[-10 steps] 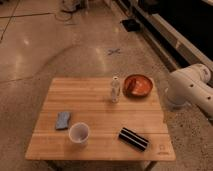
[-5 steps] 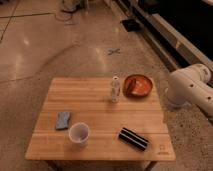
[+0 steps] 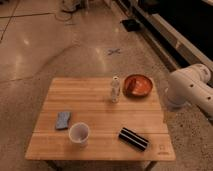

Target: Push the eraser across the table

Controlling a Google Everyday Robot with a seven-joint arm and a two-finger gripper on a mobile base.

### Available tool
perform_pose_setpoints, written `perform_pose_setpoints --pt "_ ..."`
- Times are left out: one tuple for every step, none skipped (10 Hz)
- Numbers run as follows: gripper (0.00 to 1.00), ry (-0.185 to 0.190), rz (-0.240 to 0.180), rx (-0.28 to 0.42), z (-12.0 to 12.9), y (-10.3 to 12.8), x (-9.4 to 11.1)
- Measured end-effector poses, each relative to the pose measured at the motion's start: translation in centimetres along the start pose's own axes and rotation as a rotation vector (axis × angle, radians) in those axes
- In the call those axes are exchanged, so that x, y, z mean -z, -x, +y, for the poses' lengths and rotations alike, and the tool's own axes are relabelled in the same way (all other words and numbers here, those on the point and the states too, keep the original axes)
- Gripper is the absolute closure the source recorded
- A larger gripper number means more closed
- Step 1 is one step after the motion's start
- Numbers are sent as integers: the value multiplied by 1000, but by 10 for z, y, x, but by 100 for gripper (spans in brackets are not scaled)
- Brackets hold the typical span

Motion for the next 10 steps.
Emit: perform_pose_setpoints --pt "35 1 5 -4 0 -4 -6" --pt "35 10 7 -13 1 -8 -19" --pt "35 18 9 -20 3 -11 -30" --pt "35 29 11 -30 6 -14 -40" --pt "35 44 15 -41 12 -18 -52" --pt "35 56 13 -48 18 -19 -59" --pt "35 68 12 -57 26 -21 -68" --pt "35 80 6 -64 36 -20 -78" --pt "35 83 1 -65 43 -18 -85" --pt "35 79 -3 -63 48 -15 -90"
